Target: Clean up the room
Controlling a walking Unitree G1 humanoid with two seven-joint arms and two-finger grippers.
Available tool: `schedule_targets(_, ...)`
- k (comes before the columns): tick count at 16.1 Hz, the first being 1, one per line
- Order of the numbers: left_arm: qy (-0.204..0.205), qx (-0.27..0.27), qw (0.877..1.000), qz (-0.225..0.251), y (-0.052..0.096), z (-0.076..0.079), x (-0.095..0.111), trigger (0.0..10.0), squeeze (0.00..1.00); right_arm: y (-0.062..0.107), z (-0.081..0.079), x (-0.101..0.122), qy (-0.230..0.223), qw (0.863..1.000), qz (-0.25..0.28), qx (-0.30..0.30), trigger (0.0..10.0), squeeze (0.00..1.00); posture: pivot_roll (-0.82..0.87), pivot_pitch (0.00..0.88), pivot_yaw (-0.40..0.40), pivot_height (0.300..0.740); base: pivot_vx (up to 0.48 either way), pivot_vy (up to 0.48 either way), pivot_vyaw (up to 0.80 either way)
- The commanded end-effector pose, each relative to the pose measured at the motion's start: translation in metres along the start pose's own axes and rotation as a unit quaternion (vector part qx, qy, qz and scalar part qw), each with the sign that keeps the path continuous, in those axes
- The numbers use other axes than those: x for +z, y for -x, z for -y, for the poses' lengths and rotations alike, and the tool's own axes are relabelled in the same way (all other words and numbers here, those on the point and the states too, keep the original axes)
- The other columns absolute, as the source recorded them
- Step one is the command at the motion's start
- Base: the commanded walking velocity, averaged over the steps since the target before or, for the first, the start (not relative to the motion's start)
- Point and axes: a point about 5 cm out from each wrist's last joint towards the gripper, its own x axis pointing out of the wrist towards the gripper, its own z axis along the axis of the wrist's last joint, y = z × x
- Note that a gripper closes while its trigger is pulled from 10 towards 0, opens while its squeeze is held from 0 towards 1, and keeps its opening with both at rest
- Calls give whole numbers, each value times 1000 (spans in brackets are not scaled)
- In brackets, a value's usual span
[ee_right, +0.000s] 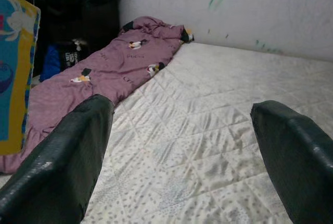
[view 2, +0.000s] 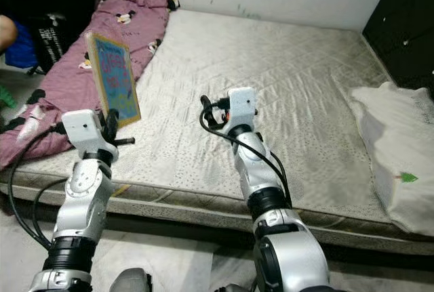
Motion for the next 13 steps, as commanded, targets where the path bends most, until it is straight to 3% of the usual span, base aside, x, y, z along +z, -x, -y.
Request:
schedule_targets(1,2,-20,999,25,-1,8,8,10000,0,3,1,0,11,1000,8,-5,10000,0,44,0,-9,740,0,0,0)
schedule_targets(3,1,-29,999,18,2,12,4,10000,0,8,2,-8,15,1000,-6,1,10000,0,33,0,-8,740,0,0,0)
schedule_targets(9,8,42,999,18,21,-10,-4,10000,0,15,-11,-22,34,996,-39,71,10000,0,110,0,-132,740,0,0,0)
schedule_targets(13,5,52,999,13,32,-13,-6,10000,0,15,-22,-20,32,995,-24,86,10000,0,131,0,-124,740,0,0,0)
